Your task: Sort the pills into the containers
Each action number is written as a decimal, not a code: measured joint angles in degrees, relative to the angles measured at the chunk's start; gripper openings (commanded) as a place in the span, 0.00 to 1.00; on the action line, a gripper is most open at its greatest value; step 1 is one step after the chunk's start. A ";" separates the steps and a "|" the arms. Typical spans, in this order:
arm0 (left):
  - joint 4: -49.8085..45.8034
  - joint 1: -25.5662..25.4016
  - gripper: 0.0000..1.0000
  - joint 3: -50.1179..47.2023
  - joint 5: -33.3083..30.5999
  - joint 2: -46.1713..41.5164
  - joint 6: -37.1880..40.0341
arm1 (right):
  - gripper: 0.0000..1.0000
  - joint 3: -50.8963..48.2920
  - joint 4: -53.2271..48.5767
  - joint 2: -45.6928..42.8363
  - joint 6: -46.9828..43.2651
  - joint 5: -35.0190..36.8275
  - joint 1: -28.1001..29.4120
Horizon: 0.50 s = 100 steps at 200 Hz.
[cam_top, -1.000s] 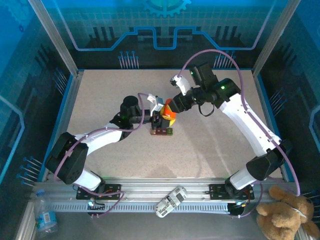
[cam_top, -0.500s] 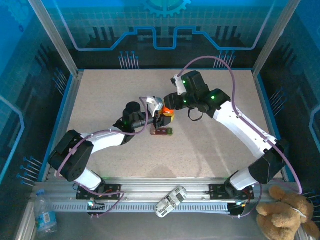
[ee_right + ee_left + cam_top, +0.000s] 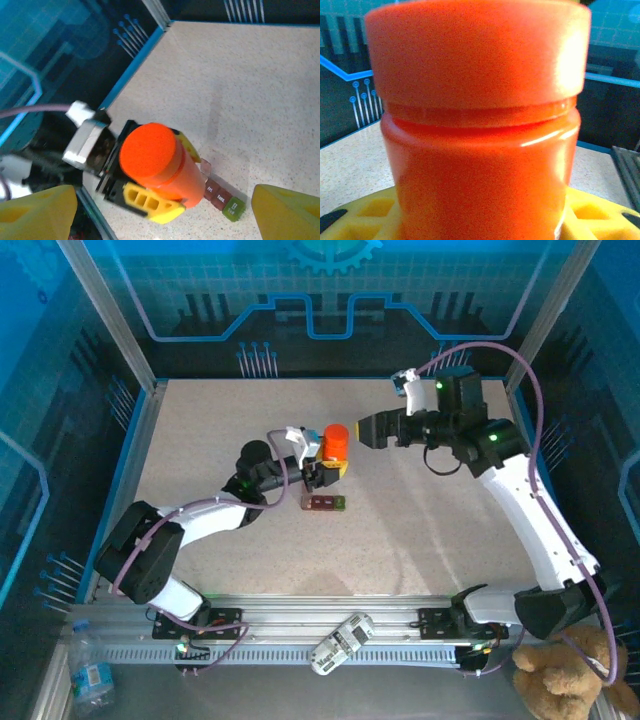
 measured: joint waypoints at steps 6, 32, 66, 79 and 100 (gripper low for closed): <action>-0.50 0.46 0.00 0.33 1.68 -0.20 -0.02 | 0.91 1.68 -1.62 0.33 -1.68 -0.85 0.00; -3.54 1.75 0.00 2.47 8.79 -1.20 -0.20 | 0.92 9.94 -9.11 4.68 -9.18 -2.01 0.35; -7.23 1.97 0.00 5.31 15.69 -1.77 -0.94 | 0.93 20.06 -19.04 13.90 -18.32 0.72 4.90; -8.35 2.01 0.00 5.88 17.27 -1.77 -1.27 | 0.92 22.56 -22.12 16.79 -20.85 2.05 6.91; -9.49 2.05 0.00 5.99 18.78 -1.77 -1.49 | 0.90 24.98 -25.33 19.52 -23.34 3.23 8.55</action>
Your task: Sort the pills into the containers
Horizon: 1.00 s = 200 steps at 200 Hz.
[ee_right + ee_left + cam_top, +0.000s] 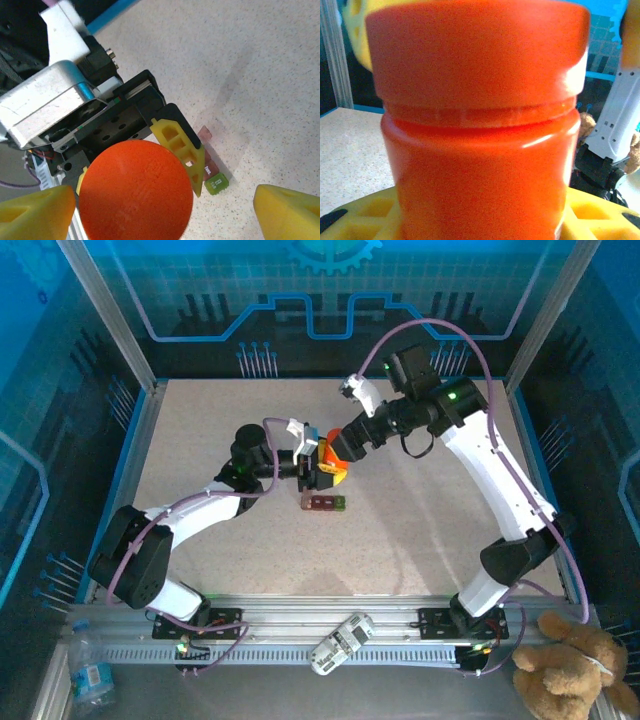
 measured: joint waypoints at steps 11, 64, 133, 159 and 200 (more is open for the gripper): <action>-0.52 0.02 0.00 0.02 0.68 0.00 -0.02 | 0.89 0.90 -1.16 0.61 -0.85 0.33 0.15; -2.25 0.17 0.00 0.11 1.70 0.00 -0.02 | 0.77 2.19 -3.08 0.83 -2.19 1.16 0.15; -2.82 0.22 0.00 0.11 1.68 0.00 -0.04 | 0.65 2.19 -3.30 0.85 -2.14 0.68 0.63; -2.97 0.22 0.00 0.11 1.70 0.00 -0.04 | 0.66 2.12 -3.28 0.85 -2.14 0.61 0.76; -2.97 0.22 0.00 0.11 1.86 0.00 -0.04 | 0.71 1.88 -3.02 0.85 -1.95 0.52 0.83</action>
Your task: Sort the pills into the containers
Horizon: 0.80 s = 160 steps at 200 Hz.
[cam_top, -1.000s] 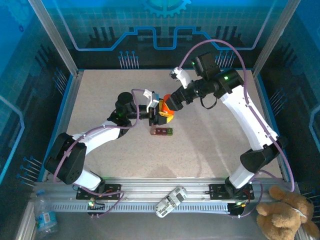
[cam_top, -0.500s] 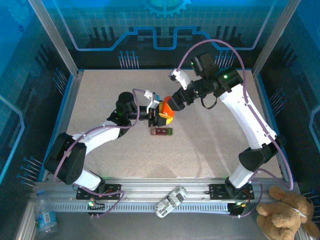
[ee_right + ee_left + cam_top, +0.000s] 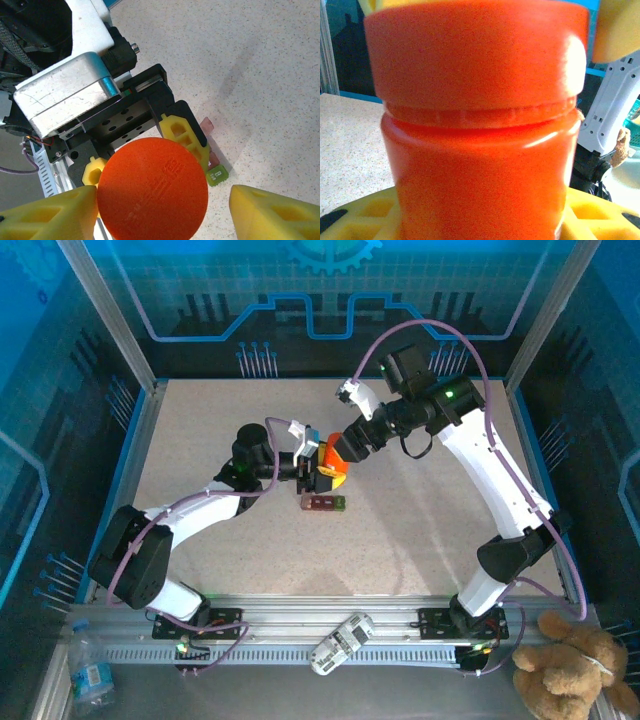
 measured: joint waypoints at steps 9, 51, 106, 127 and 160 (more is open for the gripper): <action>0.00 0.00 0.00 0.00 0.04 0.00 -0.02 | 0.71 -0.13 0.15 0.00 0.02 0.02 0.02; 0.02 0.00 0.00 0.00 0.22 0.00 -0.22 | 0.68 -0.35 0.66 0.00 0.04 0.02 0.02; 0.04 0.00 0.00 0.00 0.22 0.00 -1.36 | 0.59 -0.72 1.03 0.31 0.24 -0.66 0.17; -0.02 0.00 0.00 0.00 0.20 0.02 -1.49 | 0.55 -1.01 1.07 0.33 0.70 -1.01 0.48; -0.59 0.28 0.00 -0.02 0.07 0.04 -1.49 | 0.47 -2.40 2.58 0.15 1.25 -0.87 0.52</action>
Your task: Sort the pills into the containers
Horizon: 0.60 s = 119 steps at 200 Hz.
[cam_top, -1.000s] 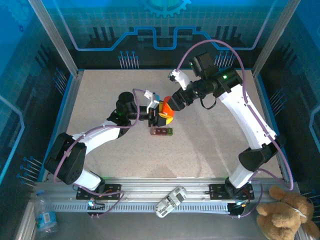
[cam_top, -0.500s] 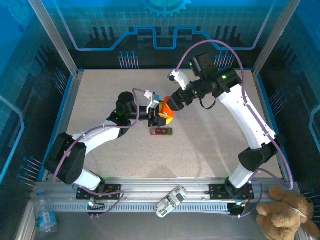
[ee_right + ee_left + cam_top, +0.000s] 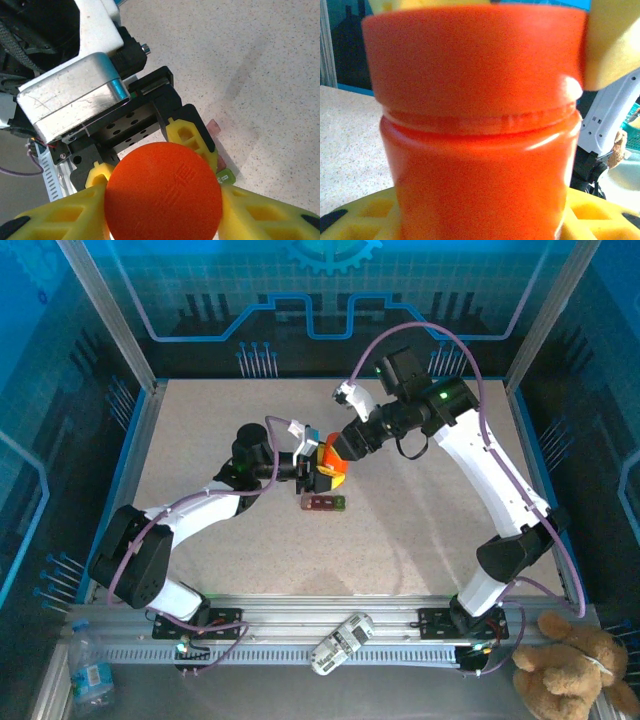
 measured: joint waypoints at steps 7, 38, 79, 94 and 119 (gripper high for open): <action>-0.17 0.09 0.00 0.00 -0.31 0.04 0.04 | 0.44 -0.81 0.98 -0.31 0.59 0.13 0.02; 0.11 -0.22 0.00 -1.22 -3.72 0.04 0.81 | 0.37 -6.93 7.06 -3.21 5.20 2.91 0.74; 1.25 -3.19 0.00 -6.69 -16.09 0.04 5.05 | 0.36 -20.98 19.08 -8.13 18.84 14.47 4.83; 2.01 -4.70 0.00 -8.68 -22.12 0.11 6.25 | 0.36 -26.25 24.00 -9.68 24.41 18.56 6.23; 4.02 -6.01 0.00 -9.99 -29.00 0.94 6.67 | 0.37 -30.08 29.07 -10.47 30.56 22.75 7.10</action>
